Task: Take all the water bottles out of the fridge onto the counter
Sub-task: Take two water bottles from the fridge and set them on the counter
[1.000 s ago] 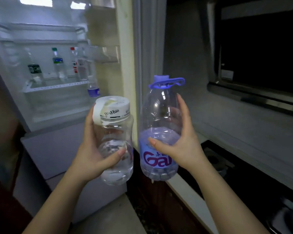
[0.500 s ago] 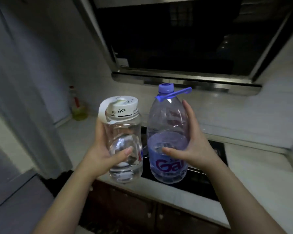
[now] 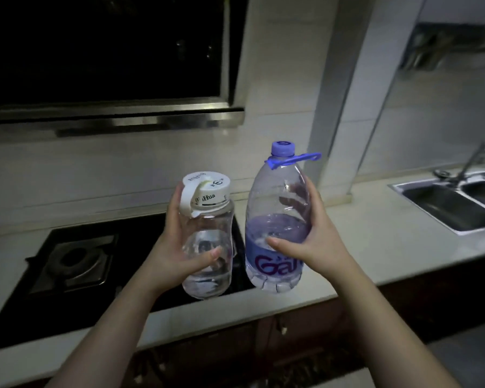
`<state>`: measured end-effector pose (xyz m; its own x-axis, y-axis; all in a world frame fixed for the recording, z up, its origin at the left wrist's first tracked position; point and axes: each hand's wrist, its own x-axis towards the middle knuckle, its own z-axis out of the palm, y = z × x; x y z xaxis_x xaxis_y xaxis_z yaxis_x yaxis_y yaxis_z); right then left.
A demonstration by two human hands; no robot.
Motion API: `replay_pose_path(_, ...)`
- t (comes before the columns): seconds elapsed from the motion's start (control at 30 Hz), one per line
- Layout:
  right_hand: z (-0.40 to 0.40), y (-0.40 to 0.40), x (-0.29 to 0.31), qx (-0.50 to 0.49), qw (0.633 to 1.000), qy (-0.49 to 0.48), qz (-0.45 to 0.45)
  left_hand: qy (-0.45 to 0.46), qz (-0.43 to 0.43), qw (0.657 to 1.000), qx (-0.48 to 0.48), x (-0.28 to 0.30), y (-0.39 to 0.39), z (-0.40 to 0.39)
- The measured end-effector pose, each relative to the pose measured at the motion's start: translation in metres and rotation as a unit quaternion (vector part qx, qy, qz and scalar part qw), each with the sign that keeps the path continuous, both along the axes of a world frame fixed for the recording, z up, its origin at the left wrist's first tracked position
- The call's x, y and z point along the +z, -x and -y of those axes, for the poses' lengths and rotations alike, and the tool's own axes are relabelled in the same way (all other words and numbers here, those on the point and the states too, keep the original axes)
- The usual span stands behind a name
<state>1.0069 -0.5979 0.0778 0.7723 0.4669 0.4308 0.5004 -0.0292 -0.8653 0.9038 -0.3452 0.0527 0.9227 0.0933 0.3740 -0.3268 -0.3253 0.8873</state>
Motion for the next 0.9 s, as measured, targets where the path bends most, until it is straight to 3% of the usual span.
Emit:
replay_pose_path(0.4,0.162,-0.102,-0.059,-0.062,0.997,0.017,-0.04,0.044,-0.095,0.995,-0.006,-0.064,-0.129,0.124)
replay_pose_path(0.63,0.16,-0.147,-0.114,-0.098,0.992,0.038,-0.077,0.058,-0.141,0.987,0.048,-0.104,-0.175,0.145)
replay_pose_path(0.9,0.12,-0.206,-0.156,-0.122,0.981,0.081,-0.126,0.025,-0.168,0.982,0.077,-0.153,-0.238,0.116)
